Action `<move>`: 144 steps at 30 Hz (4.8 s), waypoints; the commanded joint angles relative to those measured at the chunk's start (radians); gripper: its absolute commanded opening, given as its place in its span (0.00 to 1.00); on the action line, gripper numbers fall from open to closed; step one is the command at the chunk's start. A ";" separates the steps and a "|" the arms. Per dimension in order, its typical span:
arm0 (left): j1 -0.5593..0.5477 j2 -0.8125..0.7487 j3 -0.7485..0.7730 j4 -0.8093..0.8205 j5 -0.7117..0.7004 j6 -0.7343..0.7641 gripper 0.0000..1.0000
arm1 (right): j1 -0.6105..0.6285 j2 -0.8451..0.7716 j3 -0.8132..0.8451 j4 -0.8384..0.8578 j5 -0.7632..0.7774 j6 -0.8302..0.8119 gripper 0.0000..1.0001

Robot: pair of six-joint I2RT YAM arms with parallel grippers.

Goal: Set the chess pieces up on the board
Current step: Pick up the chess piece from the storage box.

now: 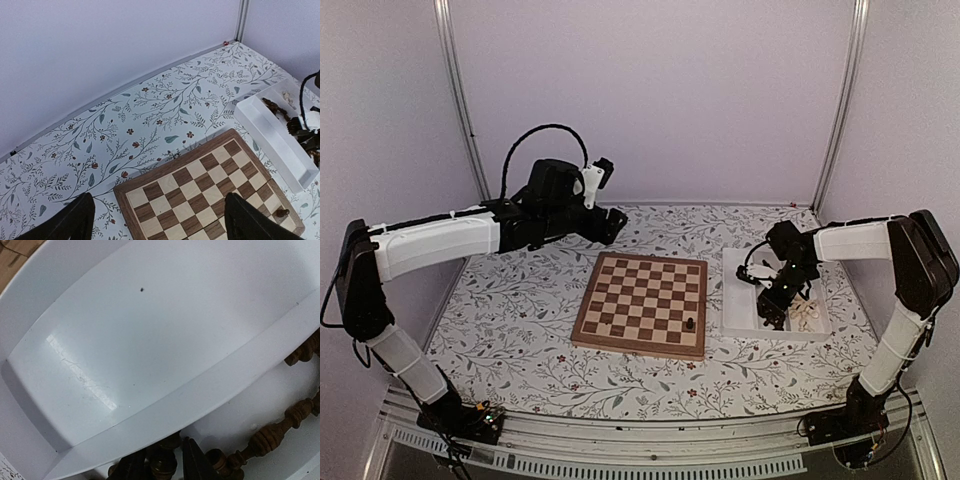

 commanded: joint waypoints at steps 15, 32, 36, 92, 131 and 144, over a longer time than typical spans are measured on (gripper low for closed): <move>-0.056 0.042 0.019 0.043 0.190 -0.025 0.84 | -0.027 -0.220 -0.036 -0.037 -0.120 -0.052 0.09; -0.166 0.384 0.206 0.329 0.657 -0.429 0.63 | 0.000 -0.407 -0.042 0.041 -0.417 -0.144 0.09; -0.199 0.485 0.304 0.343 0.659 -0.471 0.61 | 0.004 -0.397 -0.057 0.054 -0.420 -0.151 0.09; -0.288 1.025 0.898 0.417 0.775 -0.742 0.00 | -0.145 -0.480 -0.278 0.167 -0.129 -0.114 0.25; -0.219 0.827 0.707 0.359 0.765 -0.664 0.00 | -0.158 -0.508 -0.178 0.162 -0.492 -0.111 0.58; -0.236 0.863 0.747 0.344 0.798 -0.674 0.00 | -0.124 -0.513 -0.187 0.174 -0.490 -0.128 0.35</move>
